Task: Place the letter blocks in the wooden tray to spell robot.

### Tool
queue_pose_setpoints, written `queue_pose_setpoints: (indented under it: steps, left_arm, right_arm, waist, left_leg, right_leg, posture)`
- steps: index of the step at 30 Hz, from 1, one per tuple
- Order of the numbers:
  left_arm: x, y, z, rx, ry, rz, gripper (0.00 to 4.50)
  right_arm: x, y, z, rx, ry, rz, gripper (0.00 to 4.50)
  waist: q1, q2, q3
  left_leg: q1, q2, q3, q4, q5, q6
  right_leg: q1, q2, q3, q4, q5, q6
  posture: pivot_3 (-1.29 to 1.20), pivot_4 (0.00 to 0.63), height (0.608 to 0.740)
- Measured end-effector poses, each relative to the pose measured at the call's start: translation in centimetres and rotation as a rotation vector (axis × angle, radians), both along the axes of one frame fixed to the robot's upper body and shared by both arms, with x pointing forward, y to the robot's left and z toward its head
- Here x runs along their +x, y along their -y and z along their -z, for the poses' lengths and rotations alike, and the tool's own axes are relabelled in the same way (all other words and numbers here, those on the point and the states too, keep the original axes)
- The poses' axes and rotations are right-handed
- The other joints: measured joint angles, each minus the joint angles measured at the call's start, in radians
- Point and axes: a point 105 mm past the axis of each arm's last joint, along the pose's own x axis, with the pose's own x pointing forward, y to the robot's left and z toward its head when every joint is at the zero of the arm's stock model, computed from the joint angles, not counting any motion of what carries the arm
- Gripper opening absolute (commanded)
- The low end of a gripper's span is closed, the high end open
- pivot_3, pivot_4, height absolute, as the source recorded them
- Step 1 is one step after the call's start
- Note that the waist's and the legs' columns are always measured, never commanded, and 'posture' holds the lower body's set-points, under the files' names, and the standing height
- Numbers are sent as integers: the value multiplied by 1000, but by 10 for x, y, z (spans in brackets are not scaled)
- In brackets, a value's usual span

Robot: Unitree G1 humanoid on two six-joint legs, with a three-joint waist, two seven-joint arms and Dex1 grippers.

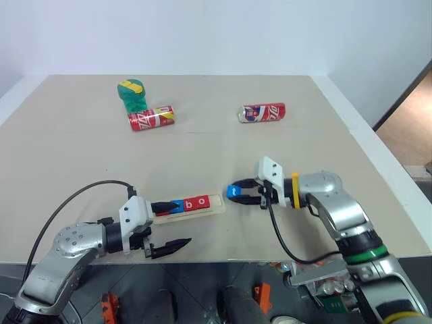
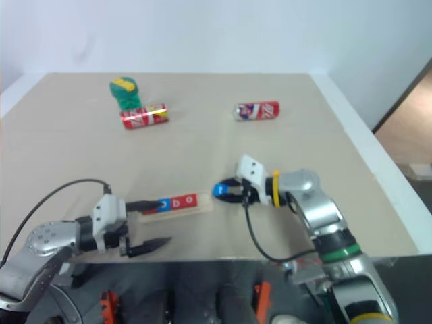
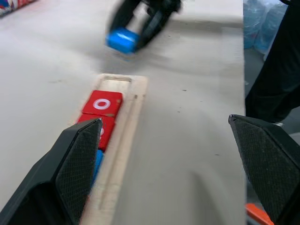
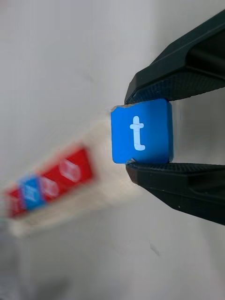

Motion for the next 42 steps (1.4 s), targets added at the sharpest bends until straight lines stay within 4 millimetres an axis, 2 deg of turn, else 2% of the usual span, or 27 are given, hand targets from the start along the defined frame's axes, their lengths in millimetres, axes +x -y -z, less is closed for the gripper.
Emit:
queue_pose_setpoints:
  steps: [7, 20, 21, 24, 27, 28, 33, 36, 39, 42]
  left_arm:
    - [0, -2, 3, 4, -3, -14, 4500]
    - [-4, -4, 7, 3, -15, -48, 4500]
    - [-4, -4, 8, 4, -16, -50, 4500]
    - [-4, -4, 8, 8, -16, -51, 4500]
    - [-4, -4, 8, 8, -16, -52, 4500]
    - [-4, -4, 8, 8, -16, -52, 4500]
    - [-4, -4, 8, 9, -16, -51, 4500]
    - [-4, -4, 8, 6, -16, -49, 4500]
    - [-6, -2, 2, -23, -32, -33, 4500]
    - [-10, -1, -3, -54, -66, -8, 4500]
  right_arm:
    - [-6, -21, 23, -69, -47, -159, 1247]
    - [2, -27, 25, -90, -30, -207, 1247]
    - [3, -27, 25, -90, -34, -207, 2275]
    - [4, -27, 27, -89, -42, -204, 3168]
    - [5, -27, 26, -88, -39, -203, 4287]
    - [5, -28, 26, -86, -35, -204, 4479]
    - [8, -29, 23, -60, -38, -175, 4479]
    - [16, -26, 5, 33, -45, -81, 4479]
    - [25, -12, -29, 195, -21, 94, 3808]
    - [21, 1, -35, 265, -14, 219, 2947]
  waist:
    - [2, 0, 0]
    - [2, 0, 0]
    - [2, 0, 0]
    - [2, 0, 0]
    - [2, 0, 0]
    - [2, 0, 0]
    - [2, 0, 0]
    - [2, 1, 0]
    - [4, 0, 0]
    - [6, 0, 0]
  left_leg:
    - [-3, 0, 0, -2, -3, 0]
    - [-2, 0, 1, -1, -4, -1]
    - [-2, 0, 1, -1, -4, -1]
    - [-2, 0, 1, -1, -4, -1]
    - [-2, 0, 1, -1, -4, -1]
    - [-2, 0, 1, -1, -4, -1]
    - [-2, 0, 1, -1, -4, -1]
    - [-3, 0, 1, -1, -4, -1]
    - [-4, 0, -1, -1, -4, -1]
    - [-5, 0, -3, -2, -4, -1]
  right_leg:
    - [-2, -1, 0, 0, -3, 4]
    - [-2, -1, 0, 0, -2, 4]
    - [-2, -1, 0, 0, -2, 4]
    - [-2, -1, 0, 0, -2, 4]
    - [-2, -1, 0, 0, -2, 4]
    - [-2, -1, 0, 0, -2, 4]
    - [-2, -1, 0, 0, -2, 4]
    - [-2, -1, 0, 0, -2, 4]
    - [-2, -1, -1, 0, -3, 5]
    - [-2, -1, -2, 0, -4, 5]
  posture:
    - [0, 150, 740]
    - [0, 150, 740]
    - [0, 150, 740]
    - [0, 150, 740]
    - [0, 150, 740]
    - [0, 150, 740]
    - [0, 150, 740]
    - [0, 150, 740]
    - [0, 150, 740]
    - [0, 150, 740]
